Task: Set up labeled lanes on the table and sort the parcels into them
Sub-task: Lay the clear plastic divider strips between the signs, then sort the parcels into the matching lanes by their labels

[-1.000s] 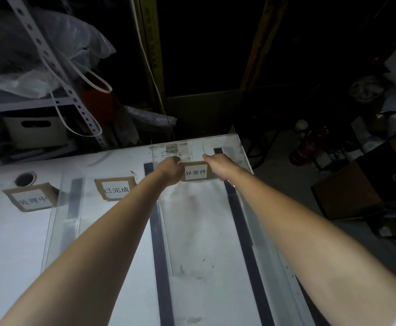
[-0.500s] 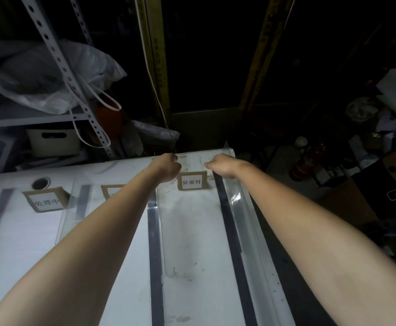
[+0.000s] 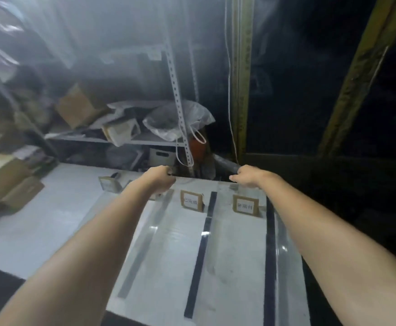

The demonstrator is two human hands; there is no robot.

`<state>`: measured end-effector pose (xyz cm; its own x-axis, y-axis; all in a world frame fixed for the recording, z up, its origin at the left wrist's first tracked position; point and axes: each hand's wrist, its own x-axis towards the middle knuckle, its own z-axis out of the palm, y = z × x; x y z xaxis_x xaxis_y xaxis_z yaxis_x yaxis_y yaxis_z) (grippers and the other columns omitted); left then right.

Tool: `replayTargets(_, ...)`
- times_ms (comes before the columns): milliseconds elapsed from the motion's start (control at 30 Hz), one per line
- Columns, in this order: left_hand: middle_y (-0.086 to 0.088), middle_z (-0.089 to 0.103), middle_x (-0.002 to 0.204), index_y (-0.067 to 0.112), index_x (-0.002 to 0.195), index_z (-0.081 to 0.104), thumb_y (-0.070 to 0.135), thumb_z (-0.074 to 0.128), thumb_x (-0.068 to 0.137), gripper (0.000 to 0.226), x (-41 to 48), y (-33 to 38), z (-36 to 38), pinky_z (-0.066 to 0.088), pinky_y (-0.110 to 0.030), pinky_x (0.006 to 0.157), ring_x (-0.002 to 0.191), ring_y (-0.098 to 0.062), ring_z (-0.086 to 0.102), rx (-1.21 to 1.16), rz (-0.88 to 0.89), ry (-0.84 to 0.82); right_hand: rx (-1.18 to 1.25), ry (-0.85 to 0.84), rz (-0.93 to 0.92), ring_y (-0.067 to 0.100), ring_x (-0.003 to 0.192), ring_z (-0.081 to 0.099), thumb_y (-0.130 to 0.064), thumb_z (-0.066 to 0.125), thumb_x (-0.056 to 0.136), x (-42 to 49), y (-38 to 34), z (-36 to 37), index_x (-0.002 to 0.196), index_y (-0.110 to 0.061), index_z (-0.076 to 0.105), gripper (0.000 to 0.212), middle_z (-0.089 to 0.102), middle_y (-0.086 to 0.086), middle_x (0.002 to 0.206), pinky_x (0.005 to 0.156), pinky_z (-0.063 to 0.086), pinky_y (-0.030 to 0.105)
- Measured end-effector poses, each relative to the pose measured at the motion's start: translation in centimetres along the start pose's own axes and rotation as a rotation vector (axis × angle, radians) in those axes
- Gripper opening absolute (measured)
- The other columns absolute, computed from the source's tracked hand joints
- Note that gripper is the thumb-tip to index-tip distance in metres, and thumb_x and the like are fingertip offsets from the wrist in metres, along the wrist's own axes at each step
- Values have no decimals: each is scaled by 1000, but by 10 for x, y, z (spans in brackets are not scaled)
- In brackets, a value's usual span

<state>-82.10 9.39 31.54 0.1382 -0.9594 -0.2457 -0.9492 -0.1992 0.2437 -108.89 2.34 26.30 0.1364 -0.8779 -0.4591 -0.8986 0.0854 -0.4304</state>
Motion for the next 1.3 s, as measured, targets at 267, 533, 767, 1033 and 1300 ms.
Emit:
replayTargets(267, -10, 62, 129, 13, 124, 64, 35, 49, 97, 38, -92, -139, -81, 45, -36, 97, 116, -30, 57, 99, -206, 53, -204, -17, -257, 31, 125, 53, -50, 50, 99, -47, -146, 24, 140, -8, 49, 59, 52, 12, 142, 97, 45, 37)
replayTargets(533, -8, 51, 145, 11, 140, 53, 48, 42, 102, 53, -144, -316, -124, 39, -42, 109, 132, -28, 48, 54, -368, 21, -419, -13, -490, 29, 120, 55, -44, 46, 98, -85, -336, 107, 138, -11, 51, 52, 57, 9, 138, 95, 45, 38)
replayTargets(767, -6, 37, 158, 15, 149, 43, 57, 34, 102, 64, -164, -478, -155, 28, -47, 118, 145, -28, 33, -89, -458, 67, -474, -34, -592, 26, 111, 57, -50, 50, 99, -99, -502, 187, 134, -12, 55, 52, 59, 6, 132, 84, 43, 36)
replayTargets(1033, -7, 40, 155, 16, 149, 42, 52, 37, 103, 59, -151, -603, -172, 32, -43, 113, 143, -28, 36, -144, -478, 65, -527, -91, -619, 29, 127, 51, -50, 51, 99, -65, -629, 255, 142, -11, 49, 58, 52, 9, 144, 96, 42, 38)
replayTargets(1300, -4, 55, 139, 19, 138, 54, 47, 44, 102, 47, -101, -696, -193, 44, -37, 99, 124, -24, 52, -56, -529, 59, -496, -141, -707, 27, 130, 51, -47, 52, 100, 9, -739, 313, 145, -16, 47, 56, 52, 5, 146, 107, 43, 40)
